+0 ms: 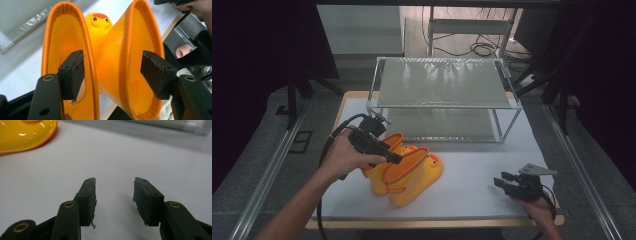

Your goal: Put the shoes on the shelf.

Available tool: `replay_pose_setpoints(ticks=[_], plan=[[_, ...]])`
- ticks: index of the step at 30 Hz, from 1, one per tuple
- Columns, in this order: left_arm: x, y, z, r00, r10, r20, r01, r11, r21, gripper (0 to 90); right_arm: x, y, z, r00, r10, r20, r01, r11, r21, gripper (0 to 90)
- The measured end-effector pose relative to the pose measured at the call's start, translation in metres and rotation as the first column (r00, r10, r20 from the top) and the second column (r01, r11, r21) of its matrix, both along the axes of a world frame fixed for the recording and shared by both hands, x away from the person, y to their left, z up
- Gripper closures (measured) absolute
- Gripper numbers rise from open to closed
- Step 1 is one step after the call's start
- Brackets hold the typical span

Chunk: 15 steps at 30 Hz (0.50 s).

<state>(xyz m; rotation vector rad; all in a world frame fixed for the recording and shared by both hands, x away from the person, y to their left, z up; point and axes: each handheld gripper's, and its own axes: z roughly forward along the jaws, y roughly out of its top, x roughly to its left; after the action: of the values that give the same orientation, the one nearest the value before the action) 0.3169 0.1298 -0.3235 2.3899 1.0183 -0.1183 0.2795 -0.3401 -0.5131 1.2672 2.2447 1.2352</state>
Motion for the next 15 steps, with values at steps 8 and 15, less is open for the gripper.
replay_pose_setpoints(ticks=[8, 15], plan=[[0.005, -0.013, -0.017, 0.9998, 0.006, -0.016, -0.006, 0.9983, 0.058, 38.7, 0.000, -0.001, 0.000, 1.0000, -0.004, 0.001, 0.004, 1.000, 0.003, 52.6], [0.007, -0.015, -0.022, 0.9994, 0.033, -0.011, -0.032, 0.9976, 0.062, 66.6, 0.001, -0.001, -0.001, 1.0000, -0.006, 0.000, 0.006, 1.000, -0.002, 52.6]])
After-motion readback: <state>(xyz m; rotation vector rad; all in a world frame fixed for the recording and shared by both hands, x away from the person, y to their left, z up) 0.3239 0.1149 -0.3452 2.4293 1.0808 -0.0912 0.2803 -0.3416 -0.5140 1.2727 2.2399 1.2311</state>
